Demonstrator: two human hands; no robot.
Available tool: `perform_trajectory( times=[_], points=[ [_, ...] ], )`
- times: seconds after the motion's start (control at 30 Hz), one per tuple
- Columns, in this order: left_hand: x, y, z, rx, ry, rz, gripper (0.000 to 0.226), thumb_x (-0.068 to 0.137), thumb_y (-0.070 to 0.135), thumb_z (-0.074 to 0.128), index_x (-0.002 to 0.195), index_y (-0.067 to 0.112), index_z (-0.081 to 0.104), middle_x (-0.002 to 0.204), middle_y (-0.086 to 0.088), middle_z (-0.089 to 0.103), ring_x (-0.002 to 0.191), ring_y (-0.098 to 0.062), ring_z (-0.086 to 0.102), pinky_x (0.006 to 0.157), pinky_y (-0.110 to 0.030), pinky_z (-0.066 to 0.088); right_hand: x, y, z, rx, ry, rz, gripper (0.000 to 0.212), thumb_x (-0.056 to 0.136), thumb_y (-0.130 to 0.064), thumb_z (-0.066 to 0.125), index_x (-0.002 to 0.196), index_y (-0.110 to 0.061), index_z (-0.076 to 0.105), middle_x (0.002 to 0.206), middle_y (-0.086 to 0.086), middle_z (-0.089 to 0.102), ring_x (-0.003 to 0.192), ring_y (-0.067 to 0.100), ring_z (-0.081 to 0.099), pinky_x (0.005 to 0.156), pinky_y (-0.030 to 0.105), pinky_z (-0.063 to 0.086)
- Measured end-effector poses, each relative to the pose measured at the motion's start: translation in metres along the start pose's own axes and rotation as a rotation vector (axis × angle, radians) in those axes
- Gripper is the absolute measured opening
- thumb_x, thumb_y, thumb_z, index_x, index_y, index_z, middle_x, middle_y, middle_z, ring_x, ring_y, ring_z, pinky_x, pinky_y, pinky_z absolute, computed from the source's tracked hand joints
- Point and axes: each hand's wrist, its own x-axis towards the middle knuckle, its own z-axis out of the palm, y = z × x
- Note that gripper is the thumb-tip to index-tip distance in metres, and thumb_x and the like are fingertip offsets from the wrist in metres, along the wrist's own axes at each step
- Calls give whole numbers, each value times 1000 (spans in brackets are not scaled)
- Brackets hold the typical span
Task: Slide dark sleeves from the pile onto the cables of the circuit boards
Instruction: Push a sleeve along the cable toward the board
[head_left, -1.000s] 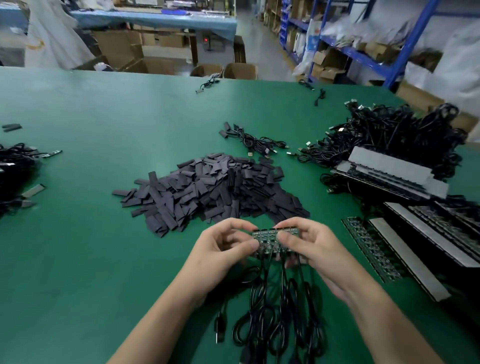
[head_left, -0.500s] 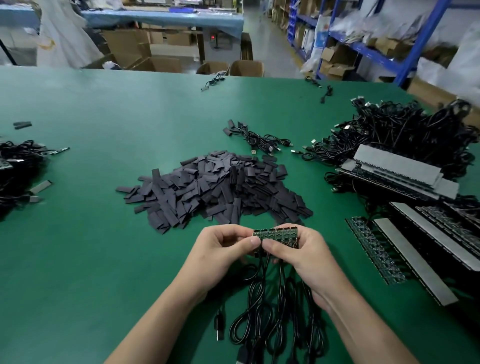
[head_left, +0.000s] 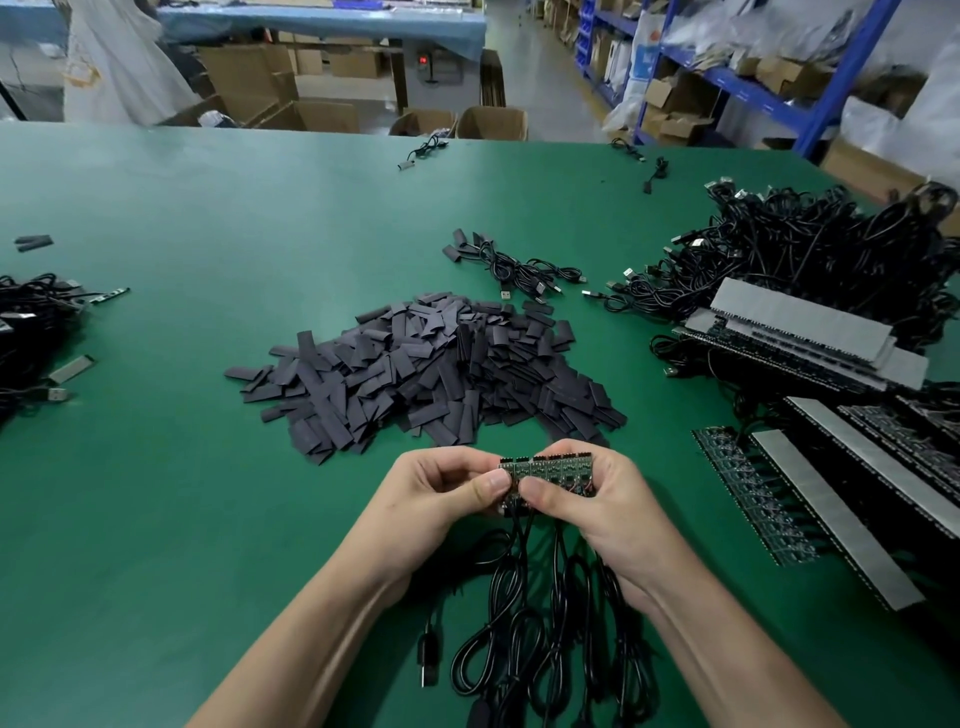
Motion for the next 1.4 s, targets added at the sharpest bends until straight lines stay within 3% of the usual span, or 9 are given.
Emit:
perform_trajectory(
  times=[0.23,0.47,0.6,0.8,0.93,1.0,1.17,1.27,1.4],
  points=[
    [-1,-2,1,-6,21,-1,21,78,23,78,92,7,80,83,-10,74,71,-15,66,70,-24,56,0,0,1,37,-6,10,23,69,-24,87,88,-17,76,92,12,78,85,19,73,79,25,57],
    [1,-4,2,-20,36,4,26,77,24,78,94,4,79,84,-11,74,72,-15,66,69,-24,56,2,4,0,45,10,21,36,68,-20,87,96,-5,71,95,18,77,89,26,71,94,42,57],
    [2,-5,2,-37,16,-5,22,81,23,76,95,7,80,81,-11,72,67,-14,64,65,-24,55,2,4,2,56,1,15,31,66,-22,88,91,-11,73,95,18,76,90,29,70,96,47,56],
    [4,-5,1,-44,18,11,25,79,25,78,97,9,81,78,-7,72,67,-11,64,65,-20,55,2,4,3,74,-25,-19,21,71,-28,87,89,-21,79,95,12,78,88,23,72,88,37,59],
    [1,-3,-5,6,-9,101,13,82,24,80,91,14,82,86,-10,77,78,-15,69,73,-22,57,2,2,-9,-159,62,-33,18,78,-28,87,92,-27,76,93,6,79,87,17,74,88,41,57],
    [0,0,-7,31,-31,177,8,83,25,85,88,19,82,88,-11,77,82,-17,71,76,-25,58,3,2,-15,-346,159,-68,23,81,-27,87,98,-33,72,99,-5,77,98,13,71,98,42,53],
    [-1,1,-4,11,-86,337,8,76,25,80,83,23,82,86,1,77,80,-8,68,77,-19,53,-4,-2,-13,-714,291,-416,25,88,-49,75,110,-38,69,114,-24,64,118,1,58,99,21,45],
    [1,-2,-2,17,-95,428,5,79,21,78,83,23,81,86,3,74,81,-10,66,77,-19,50,-12,-3,-9,-752,160,-560,38,95,-66,56,107,-36,75,116,-23,68,124,9,59,104,24,41],
    [5,-7,-1,-26,-84,444,6,81,19,78,86,16,79,88,-4,68,74,-24,64,72,-39,52,-16,-4,4,-354,-128,-264,22,96,-52,64,103,-34,74,98,0,78,88,18,76,84,25,55]
  ],
)
